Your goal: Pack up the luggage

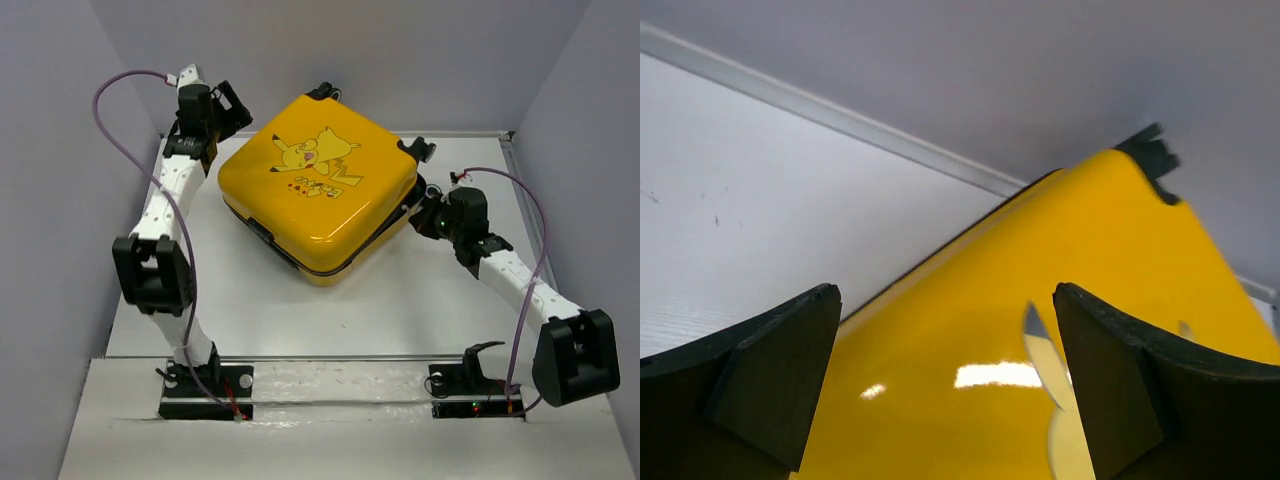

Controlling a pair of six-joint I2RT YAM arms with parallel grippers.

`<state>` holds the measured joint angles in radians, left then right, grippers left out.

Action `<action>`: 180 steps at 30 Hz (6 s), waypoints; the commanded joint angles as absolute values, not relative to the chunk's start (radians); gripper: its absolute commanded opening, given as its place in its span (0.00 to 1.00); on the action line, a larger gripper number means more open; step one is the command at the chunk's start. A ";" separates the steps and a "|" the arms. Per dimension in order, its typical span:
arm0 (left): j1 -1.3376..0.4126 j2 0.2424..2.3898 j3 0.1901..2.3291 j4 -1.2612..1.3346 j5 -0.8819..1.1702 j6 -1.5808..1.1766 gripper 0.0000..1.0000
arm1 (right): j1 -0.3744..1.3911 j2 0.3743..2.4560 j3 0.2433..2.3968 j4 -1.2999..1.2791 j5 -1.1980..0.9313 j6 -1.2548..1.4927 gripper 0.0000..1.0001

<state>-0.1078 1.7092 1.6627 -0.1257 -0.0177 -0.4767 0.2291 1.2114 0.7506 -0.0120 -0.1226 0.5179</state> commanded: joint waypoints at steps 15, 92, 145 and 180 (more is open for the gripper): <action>0.014 2.367 2.159 -0.313 0.489 -0.528 0.99 | 0.158 1.453 0.871 0.072 -0.150 0.509 0.07; -1.054 0.905 0.541 0.080 -0.302 -0.838 0.96 | 0.403 1.212 0.305 0.748 -0.586 0.278 0.52; -0.971 1.275 0.945 0.310 -0.272 -0.624 0.94 | 1.012 1.078 0.324 0.443 -0.223 0.540 0.07; 0.120 1.213 1.134 -0.126 0.165 -0.396 0.99 | 1.074 1.164 0.367 0.514 0.293 0.729 0.07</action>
